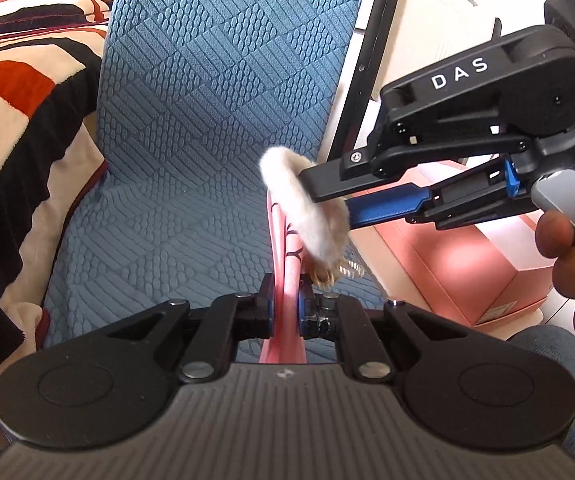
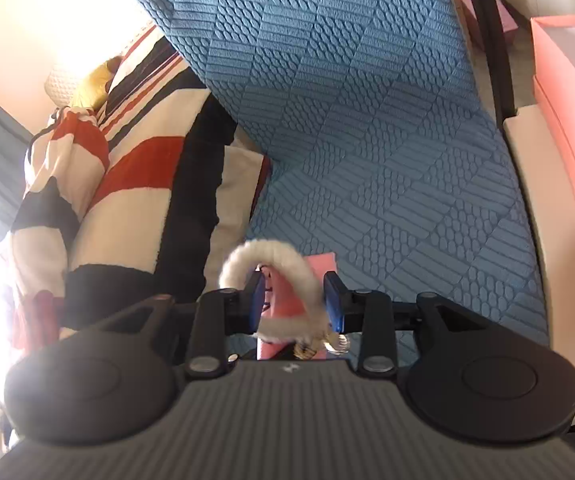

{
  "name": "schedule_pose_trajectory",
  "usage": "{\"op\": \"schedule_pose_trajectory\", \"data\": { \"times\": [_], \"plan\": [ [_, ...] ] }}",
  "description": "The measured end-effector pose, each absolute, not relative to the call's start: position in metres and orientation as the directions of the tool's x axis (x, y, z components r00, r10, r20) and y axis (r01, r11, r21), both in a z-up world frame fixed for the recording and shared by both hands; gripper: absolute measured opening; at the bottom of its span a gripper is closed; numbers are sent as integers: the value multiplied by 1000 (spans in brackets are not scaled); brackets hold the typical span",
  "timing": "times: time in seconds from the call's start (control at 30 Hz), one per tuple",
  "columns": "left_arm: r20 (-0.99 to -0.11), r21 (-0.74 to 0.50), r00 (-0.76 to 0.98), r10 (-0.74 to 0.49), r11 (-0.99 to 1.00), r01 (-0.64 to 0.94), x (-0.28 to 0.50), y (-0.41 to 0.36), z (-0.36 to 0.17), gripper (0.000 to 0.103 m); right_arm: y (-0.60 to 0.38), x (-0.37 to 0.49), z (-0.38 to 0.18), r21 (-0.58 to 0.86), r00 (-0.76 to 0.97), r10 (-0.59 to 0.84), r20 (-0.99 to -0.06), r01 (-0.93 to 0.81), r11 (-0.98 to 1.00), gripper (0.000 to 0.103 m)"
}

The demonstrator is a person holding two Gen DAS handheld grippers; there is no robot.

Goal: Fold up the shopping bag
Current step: 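Bring the hair tie to the pink strip held by the left tool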

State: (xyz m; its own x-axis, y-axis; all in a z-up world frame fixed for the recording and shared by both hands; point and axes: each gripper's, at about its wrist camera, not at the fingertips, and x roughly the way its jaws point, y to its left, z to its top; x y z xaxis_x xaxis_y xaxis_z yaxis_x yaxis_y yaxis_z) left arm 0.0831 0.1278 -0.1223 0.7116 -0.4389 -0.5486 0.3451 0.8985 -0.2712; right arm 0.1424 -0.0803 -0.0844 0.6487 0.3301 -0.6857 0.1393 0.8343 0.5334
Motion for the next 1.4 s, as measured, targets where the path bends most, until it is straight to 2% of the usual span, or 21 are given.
{"op": "schedule_pose_trajectory", "data": {
  "times": [0.4, 0.63, 0.97, 1.07, 1.23, 1.4],
  "plan": [
    [-561, -202, 710, -426, 902, 381, 79, 119, -124, 12, -74, 145, -75, 475, 673, 284, -683, 115, 872, 34],
    [-570, -139, 715, -404, 906, 400, 72, 113, -126, 12, -74, 150, -74, 451, 630, 274, -726, 136, 882, 10],
    [-575, 27, 731, -366, 885, 465, 61, 94, -129, 12, -96, 159, -82, 569, 576, 347, -740, 262, 779, 15],
    [-577, 81, 738, -350, 875, 478, 58, 89, -131, 12, -98, 163, -84, 565, 551, 350, -757, 286, 774, 20],
    [-572, 174, 758, -314, 856, 486, 51, 81, -133, 11, -99, 170, -90, 529, 477, 351, -806, 312, 789, 21],
    [-577, 168, 756, -310, 861, 481, 49, 83, -133, 11, -110, 161, -95, 601, 511, 389, -766, 359, 714, 20]
  ]
}}
